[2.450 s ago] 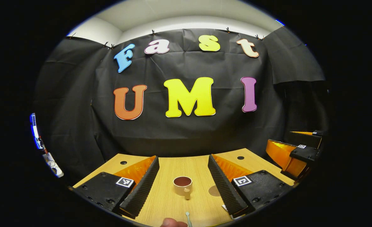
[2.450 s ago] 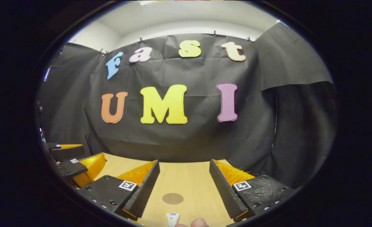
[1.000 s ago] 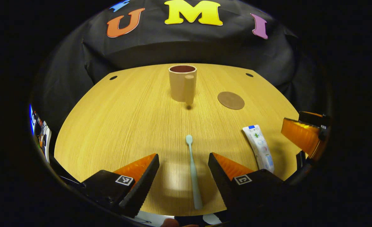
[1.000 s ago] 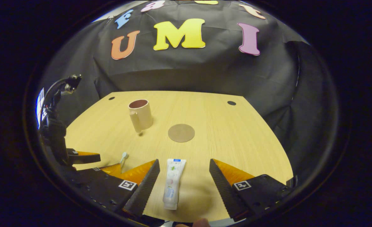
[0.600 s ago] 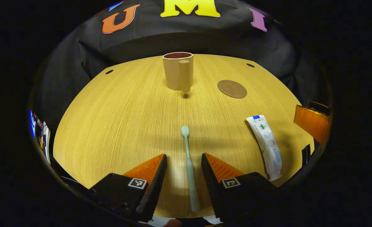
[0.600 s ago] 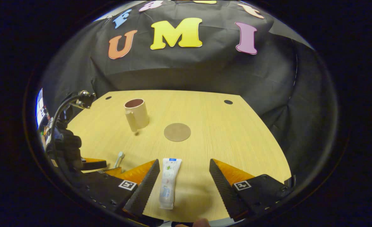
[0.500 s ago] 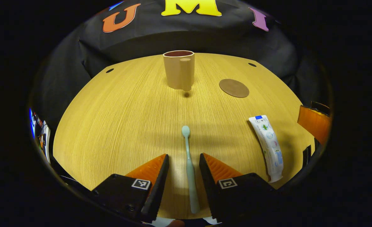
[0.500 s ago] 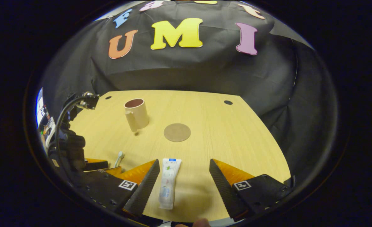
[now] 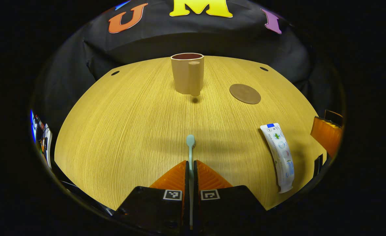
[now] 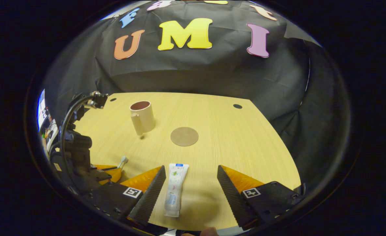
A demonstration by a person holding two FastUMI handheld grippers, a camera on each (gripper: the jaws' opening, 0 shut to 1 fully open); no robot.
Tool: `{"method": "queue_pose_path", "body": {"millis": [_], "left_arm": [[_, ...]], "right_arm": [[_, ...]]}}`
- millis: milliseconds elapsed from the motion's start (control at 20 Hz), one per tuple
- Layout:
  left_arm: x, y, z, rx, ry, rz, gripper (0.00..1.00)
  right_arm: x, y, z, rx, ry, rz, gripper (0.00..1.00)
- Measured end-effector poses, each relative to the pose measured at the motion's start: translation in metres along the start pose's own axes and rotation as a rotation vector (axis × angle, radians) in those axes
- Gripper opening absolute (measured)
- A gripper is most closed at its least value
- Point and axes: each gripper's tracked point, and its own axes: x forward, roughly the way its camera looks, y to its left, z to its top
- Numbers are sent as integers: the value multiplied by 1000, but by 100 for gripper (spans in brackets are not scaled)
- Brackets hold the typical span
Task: Put the toothbrush and toothpaste on the desktop into the cup, then pick up the cup and place it on the coaster on the desktop.
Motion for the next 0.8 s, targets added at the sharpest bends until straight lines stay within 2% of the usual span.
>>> {"method": "queue_pose_path", "body": {"millis": [150, 400, 700, 800], "left_arm": [[-9, 4, 13, -12, -38, -6, 5], [-26, 14, 44, -20, -134, -2, 5], [-47, 25, 61, -23, -200, 8, 5], [-54, 30, 67, -21, -216, 16, 5]], "right_arm": [[5, 9, -6, 2, 27, 27, 95], [22, 30, -36, -16, 155, 79, 95], [43, 35, -60, 17, 279, 53, 95], [51, 35, -66, 44, 320, 42, 89]]}}
